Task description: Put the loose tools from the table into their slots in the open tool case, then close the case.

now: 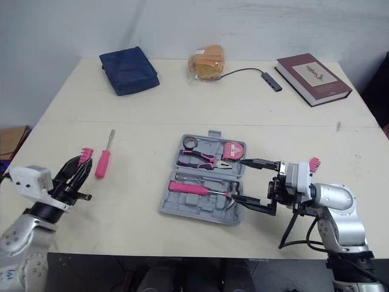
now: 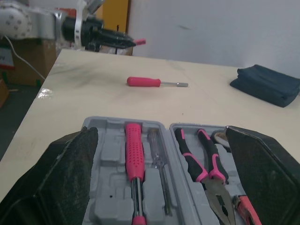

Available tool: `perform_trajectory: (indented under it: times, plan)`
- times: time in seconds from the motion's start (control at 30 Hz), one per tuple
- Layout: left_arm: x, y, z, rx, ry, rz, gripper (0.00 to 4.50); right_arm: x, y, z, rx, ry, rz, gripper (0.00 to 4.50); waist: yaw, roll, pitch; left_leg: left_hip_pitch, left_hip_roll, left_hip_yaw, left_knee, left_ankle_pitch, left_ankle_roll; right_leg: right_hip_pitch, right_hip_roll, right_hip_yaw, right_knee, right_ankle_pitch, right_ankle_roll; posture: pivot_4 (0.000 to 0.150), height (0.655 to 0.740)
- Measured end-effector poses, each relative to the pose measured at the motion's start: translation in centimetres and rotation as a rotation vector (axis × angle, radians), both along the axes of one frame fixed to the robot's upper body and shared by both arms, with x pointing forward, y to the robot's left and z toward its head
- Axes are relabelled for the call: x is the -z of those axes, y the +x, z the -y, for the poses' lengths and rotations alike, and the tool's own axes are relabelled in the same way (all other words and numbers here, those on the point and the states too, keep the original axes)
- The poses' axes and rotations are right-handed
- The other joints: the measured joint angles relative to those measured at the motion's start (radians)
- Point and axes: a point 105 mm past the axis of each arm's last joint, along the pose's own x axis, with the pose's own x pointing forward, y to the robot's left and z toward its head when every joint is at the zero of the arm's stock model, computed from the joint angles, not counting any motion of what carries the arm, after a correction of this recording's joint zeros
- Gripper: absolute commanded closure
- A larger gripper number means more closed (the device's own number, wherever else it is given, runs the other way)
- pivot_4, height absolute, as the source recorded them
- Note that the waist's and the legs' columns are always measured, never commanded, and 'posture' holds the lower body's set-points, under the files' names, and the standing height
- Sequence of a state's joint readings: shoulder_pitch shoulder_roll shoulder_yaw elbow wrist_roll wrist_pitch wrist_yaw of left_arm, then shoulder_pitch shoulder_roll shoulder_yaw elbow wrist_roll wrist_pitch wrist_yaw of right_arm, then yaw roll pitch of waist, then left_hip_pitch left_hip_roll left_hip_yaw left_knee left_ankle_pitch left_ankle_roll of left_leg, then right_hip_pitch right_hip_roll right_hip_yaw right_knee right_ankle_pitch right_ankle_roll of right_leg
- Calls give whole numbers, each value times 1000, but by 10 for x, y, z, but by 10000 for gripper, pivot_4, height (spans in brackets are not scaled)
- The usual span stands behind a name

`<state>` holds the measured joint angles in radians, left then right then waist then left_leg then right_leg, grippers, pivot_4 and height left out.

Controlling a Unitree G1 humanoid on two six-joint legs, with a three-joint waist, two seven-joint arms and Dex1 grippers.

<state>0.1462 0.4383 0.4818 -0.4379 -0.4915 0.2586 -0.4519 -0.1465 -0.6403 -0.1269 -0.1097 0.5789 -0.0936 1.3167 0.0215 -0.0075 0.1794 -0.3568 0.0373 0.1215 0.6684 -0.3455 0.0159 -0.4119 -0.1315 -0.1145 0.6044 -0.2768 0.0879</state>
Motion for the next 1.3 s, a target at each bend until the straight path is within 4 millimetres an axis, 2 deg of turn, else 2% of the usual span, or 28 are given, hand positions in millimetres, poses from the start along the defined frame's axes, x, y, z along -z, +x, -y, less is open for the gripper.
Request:
perform_trajectory:
  times: [0.07, 0.17, 0.3, 0.33, 0.43, 0.57, 0.87, 1.0, 1.07, 1.3]
  plan:
    - [-14, 2, 16, 173, 91, 14, 37914, 0, -1, 3, 2, -15, 4, 0, 0, 0, 0, 0, 0, 0, 0, 0, 0, 0, 0, -2, 0, 0, 0, 1500, 7400]
    - [-20, 0, 48, 442, 208, -7, 37914, 3, -3, 6, 7, -18, 0, 0, 3, 1, 0, 0, -1, 1, 0, 0, 0, 0, 0, -5, 0, 0, 0, 1500, 7400]
    - [-15, -1, 79, 709, 332, -73, 37914, 9, -8, 12, 24, -22, -26, 0, 1, 1, 0, 0, -1, 1, 0, 0, 0, 0, 1, -6, 0, 0, 0, 1500, 7400]
    - [-10, -1, 85, 789, 411, -115, 37914, 11, -10, 14, 26, -28, -31, 0, 1, 1, 0, 0, -1, 1, 0, 1, -1, 0, 2, -7, 0, 0, 0, 1500, 7400]
    - [2, -5, 97, 948, 560, -186, 37914, 14, -13, 17, 33, -38, -43, 0, -4, 3, 1, 0, -1, 3, -1, 1, 0, 0, 4, -6, 0, 0, 1, 1500, 7400]
    - [4, 1, 116, 1031, 627, -221, 37914, 16, -17, 21, 49, -40, -44, 0, -2, 3, 1, 1, -2, 2, -1, 1, 0, 0, 5, -6, 1, 0, 1, 1500, 7400]
    - [17, 8, 128, 1109, 811, -383, 37914, 19, -26, 21, 65, -45, -52, 0, 0, 2, 2, 1, -2, 2, 0, 2, 0, 0, 8, -5, 2, 0, 1, 1500, 7400]
    - [35, 23, 141, 1109, 896, -398, 37914, 17, -28, 17, 63, -45, -36, 0, 4, 2, 2, 0, -3, 2, 2, 3, 1, 0, 8, -5, 2, 1, 2, 1500, 7400]
    - [43, 25, 144, 1116, 918, -411, 37914, 14, -28, 15, 68, -41, -22, 0, 4, 2, 2, -1, -3, 2, 3, 2, 2, 0, 8, -5, 2, 1, 2, 1500, 7400]
    - [42, 27, 151, 1116, 941, -382, 37914, 11, -26, 13, 92, -35, -14, 0, 1, 2, 2, -2, -2, 2, 8, 2, 2, 0, 8, -5, 4, 1, 2, 1500, 7400]
